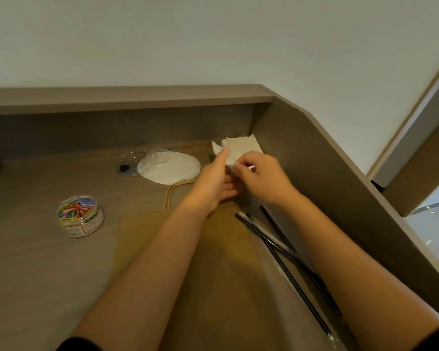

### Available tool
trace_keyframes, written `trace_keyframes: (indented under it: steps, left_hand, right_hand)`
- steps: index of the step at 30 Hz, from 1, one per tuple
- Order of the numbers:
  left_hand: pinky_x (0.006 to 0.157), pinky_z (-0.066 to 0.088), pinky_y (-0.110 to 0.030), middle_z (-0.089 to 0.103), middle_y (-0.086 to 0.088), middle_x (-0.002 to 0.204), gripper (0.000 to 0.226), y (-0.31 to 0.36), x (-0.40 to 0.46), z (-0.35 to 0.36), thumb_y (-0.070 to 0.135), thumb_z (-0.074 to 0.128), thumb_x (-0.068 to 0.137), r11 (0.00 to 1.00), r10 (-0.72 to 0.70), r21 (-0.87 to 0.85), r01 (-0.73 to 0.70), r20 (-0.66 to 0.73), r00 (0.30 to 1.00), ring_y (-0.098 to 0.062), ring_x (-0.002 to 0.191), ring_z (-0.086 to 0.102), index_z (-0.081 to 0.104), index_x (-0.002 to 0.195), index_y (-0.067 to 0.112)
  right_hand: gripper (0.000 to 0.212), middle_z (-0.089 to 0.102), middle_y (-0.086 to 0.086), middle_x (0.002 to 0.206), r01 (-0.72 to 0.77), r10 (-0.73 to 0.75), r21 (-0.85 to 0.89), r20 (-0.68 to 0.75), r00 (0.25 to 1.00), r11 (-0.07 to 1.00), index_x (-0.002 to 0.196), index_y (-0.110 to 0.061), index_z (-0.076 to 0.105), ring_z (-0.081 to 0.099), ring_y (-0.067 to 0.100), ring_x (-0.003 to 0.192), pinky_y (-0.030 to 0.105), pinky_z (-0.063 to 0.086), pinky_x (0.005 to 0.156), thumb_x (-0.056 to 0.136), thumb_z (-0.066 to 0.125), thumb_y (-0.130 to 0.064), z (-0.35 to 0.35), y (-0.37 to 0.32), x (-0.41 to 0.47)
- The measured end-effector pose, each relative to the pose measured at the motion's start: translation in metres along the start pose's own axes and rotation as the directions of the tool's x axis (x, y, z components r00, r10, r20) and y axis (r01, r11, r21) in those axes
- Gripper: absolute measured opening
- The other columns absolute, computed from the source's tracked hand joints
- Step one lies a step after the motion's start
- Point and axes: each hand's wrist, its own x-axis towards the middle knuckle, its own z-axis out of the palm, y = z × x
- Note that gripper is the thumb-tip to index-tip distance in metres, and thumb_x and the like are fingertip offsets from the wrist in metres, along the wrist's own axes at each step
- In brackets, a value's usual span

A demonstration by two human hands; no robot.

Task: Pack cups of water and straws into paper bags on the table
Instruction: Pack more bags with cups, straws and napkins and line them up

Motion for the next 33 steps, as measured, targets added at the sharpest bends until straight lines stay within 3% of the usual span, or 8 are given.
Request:
trace_keyframes:
  steps: [2,6,8,13,20,26,30,33]
  left_hand:
    - [0.07,0.057,-0.035,0.069,-0.011,0.095,0.034,0.005,-0.005,-0.005,0.033,0.047,0.097,0.979,-0.088,-0.185,0.085,-0.009,0.996,-0.024,0.086,0.067,0.055,0.119,0.008]
    - [0.076,0.05,-0.041,0.052,-0.014,0.102,0.039,0.006,-0.007,-0.007,-0.004,0.038,0.096,0.997,-0.082,0.0,0.083,-0.216,0.973,-0.033,0.1,0.055,0.038,0.134,0.005]
    - [0.071,0.05,-0.038,0.052,-0.011,0.094,0.038,0.005,-0.007,-0.004,-0.003,0.037,0.097,0.995,-0.06,0.066,0.075,-0.212,0.975,-0.028,0.09,0.053,0.04,0.133,0.006]
    - [0.069,0.047,-0.032,0.057,-0.005,0.095,0.029,0.002,-0.007,-0.003,-0.003,0.038,0.097,0.983,0.013,0.183,0.01,-0.122,0.992,-0.02,0.08,0.053,0.048,0.118,0.014]
    - [0.052,0.048,-0.027,0.054,0.003,0.083,0.018,0.003,-0.008,-0.004,0.004,0.043,0.097,0.974,0.012,0.226,0.009,-0.091,0.996,-0.014,0.073,0.054,0.043,0.107,0.02]
    - [0.062,0.053,-0.03,0.054,0.004,0.087,0.029,0.006,-0.01,-0.002,0.004,0.039,0.098,0.972,0.088,0.225,-0.071,-0.068,0.994,-0.016,0.079,0.056,0.045,0.123,0.019]
    - [0.09,0.052,-0.044,0.061,-0.001,0.109,0.036,0.013,-0.015,-0.002,0.007,0.038,0.098,0.954,0.189,0.246,-0.17,-0.059,0.98,-0.023,0.101,0.06,0.048,0.131,0.017]
    - [0.084,0.053,-0.039,0.06,0.004,0.103,0.028,0.024,-0.024,0.001,0.013,0.036,0.1,0.906,0.312,0.299,-0.3,0.006,0.95,-0.019,0.098,0.059,0.052,0.12,0.026]
  right_hand:
    - [0.014,0.061,-0.008,0.08,0.006,-0.006,-0.001,0.189,0.982,1.0,0.083,-0.019,0.065,0.056,0.004,0.075,0.016,0.043,0.066,0.092,0.054,-0.017,-0.002,-0.009,-0.012]
    - [0.008,0.063,-0.01,0.085,-0.024,0.022,0.007,0.226,0.974,1.0,0.086,-0.021,0.067,0.059,0.007,0.082,0.019,0.049,0.071,0.088,0.062,-0.028,-0.001,-0.009,-0.032]
    - [0.014,0.06,-0.009,0.083,-0.082,0.087,-0.04,0.149,0.985,0.996,0.082,-0.023,0.06,0.058,0.008,0.078,0.022,0.05,0.068,0.082,0.066,-0.035,-0.006,-0.003,-0.038]
    - [0.023,0.06,0.001,0.083,-0.188,0.36,-0.394,0.428,0.829,0.9,0.085,-0.021,0.057,0.058,0.015,0.077,0.032,0.051,0.071,0.08,0.067,-0.041,-0.007,0.005,-0.048]
    - [0.015,0.062,0.009,0.086,-0.153,0.356,-0.45,0.41,0.84,0.88,0.088,-0.011,0.063,0.06,0.022,0.077,0.031,0.048,0.065,0.087,0.058,-0.026,-0.01,-0.003,-0.05]
    - [0.025,0.066,0.008,0.086,-0.184,0.305,-0.336,0.357,0.883,0.924,0.111,-0.006,0.06,0.065,0.019,0.077,0.035,0.055,0.075,0.088,0.059,-0.015,-0.037,-0.004,-0.042]
    - [0.033,0.061,-0.013,0.079,-0.172,0.181,-0.108,0.077,0.98,0.979,0.124,-0.021,0.056,0.06,0.0,0.067,0.016,0.046,0.059,0.091,0.057,-0.019,-0.057,-0.008,-0.029]
    - [0.033,0.063,-0.011,0.075,-0.101,0.248,0.343,-0.418,0.874,0.934,0.124,-0.023,0.055,0.061,0.001,0.064,0.017,0.054,0.065,0.092,0.058,-0.021,-0.056,-0.016,-0.012]
